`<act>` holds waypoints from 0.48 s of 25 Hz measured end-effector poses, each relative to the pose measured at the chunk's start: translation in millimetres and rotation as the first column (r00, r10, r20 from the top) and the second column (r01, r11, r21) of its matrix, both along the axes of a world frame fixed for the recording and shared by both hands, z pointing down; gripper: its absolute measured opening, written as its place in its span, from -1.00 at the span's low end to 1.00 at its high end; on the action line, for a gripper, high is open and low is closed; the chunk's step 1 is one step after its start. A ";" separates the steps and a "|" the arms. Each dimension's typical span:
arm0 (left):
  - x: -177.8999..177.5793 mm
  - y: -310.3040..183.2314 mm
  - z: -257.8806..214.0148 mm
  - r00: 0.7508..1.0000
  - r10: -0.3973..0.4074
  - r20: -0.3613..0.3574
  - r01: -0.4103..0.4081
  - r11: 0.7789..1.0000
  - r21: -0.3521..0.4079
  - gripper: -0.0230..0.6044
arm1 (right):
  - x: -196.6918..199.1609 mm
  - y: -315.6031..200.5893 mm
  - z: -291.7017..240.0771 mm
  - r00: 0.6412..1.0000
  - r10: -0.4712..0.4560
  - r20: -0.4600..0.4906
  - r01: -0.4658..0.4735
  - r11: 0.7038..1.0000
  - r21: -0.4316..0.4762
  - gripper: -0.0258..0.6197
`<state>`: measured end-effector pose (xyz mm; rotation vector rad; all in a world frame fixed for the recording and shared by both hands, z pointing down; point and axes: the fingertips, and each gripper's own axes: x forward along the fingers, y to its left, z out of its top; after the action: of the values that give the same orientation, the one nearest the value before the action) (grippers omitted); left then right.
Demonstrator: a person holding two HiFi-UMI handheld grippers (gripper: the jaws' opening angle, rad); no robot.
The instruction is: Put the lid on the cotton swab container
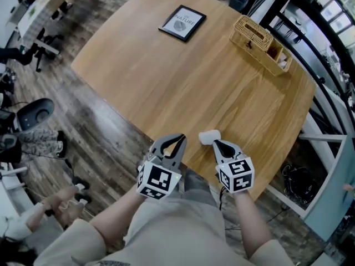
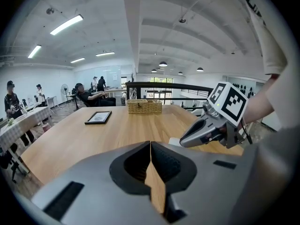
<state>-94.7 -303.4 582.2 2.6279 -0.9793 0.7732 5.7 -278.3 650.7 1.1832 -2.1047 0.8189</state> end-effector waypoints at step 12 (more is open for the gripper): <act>-3.5 -6.0 -12.4 1.000 0.006 0.018 -0.006 1.000 0.012 -0.84 | -1.6 -3.9 -2.0 0.999 -0.037 -0.002 0.037 0.998 -0.055 -0.83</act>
<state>-98.2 -309.4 569.9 2.6396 -0.9836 0.7962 4.1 -282.1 648.6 1.1129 -2.0824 0.8517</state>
